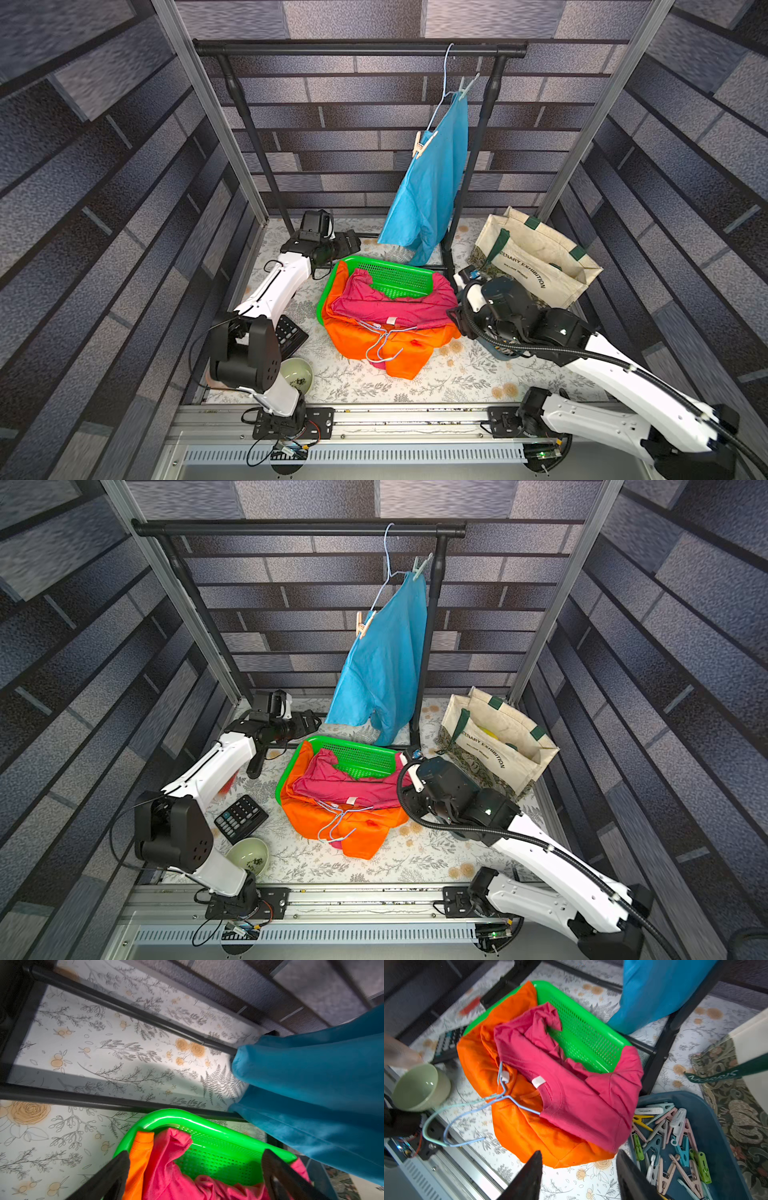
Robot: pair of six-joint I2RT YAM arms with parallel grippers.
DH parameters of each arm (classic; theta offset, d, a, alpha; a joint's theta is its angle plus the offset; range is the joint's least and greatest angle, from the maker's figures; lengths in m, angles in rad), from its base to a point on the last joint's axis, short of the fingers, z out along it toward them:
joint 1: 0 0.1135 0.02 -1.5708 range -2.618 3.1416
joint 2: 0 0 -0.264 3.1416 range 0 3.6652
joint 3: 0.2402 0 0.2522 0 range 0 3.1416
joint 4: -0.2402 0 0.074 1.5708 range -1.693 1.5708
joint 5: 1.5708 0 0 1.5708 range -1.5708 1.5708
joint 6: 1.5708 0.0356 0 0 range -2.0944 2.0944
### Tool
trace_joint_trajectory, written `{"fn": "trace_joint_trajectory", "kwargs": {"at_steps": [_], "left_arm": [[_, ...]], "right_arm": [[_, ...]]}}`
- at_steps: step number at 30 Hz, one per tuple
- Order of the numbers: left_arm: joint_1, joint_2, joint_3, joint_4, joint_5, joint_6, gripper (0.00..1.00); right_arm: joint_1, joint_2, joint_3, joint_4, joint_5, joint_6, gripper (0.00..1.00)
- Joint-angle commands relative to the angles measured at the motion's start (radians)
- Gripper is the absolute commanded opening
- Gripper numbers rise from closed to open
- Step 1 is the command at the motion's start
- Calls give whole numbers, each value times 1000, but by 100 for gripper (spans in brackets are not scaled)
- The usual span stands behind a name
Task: Use clothespins to secure the t-shirt on both sides of the hanger
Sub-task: Adjust the T-shirt on the hanger, then pick up the hanger from the basket.
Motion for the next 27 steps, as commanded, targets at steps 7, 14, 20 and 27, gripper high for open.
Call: {"fn": "trace_joint_trajectory", "kwargs": {"at_steps": [7, 14, 20, 27], "left_arm": [[210, -369, -310, 276, 54, -266, 100], [367, -453, -339, 202, 221, -325, 100], [437, -538, -415, 259, 283, -329, 100], [424, -605, -385, 112, 239, -231, 100]], "right_arm": [[124, 135, -43, 204, -11, -208, 52], [250, 297, 131, 185, -46, -244, 51], [372, 388, 223, 157, -64, -257, 52], [409, 504, 276, 126, -99, -288, 51]]}}
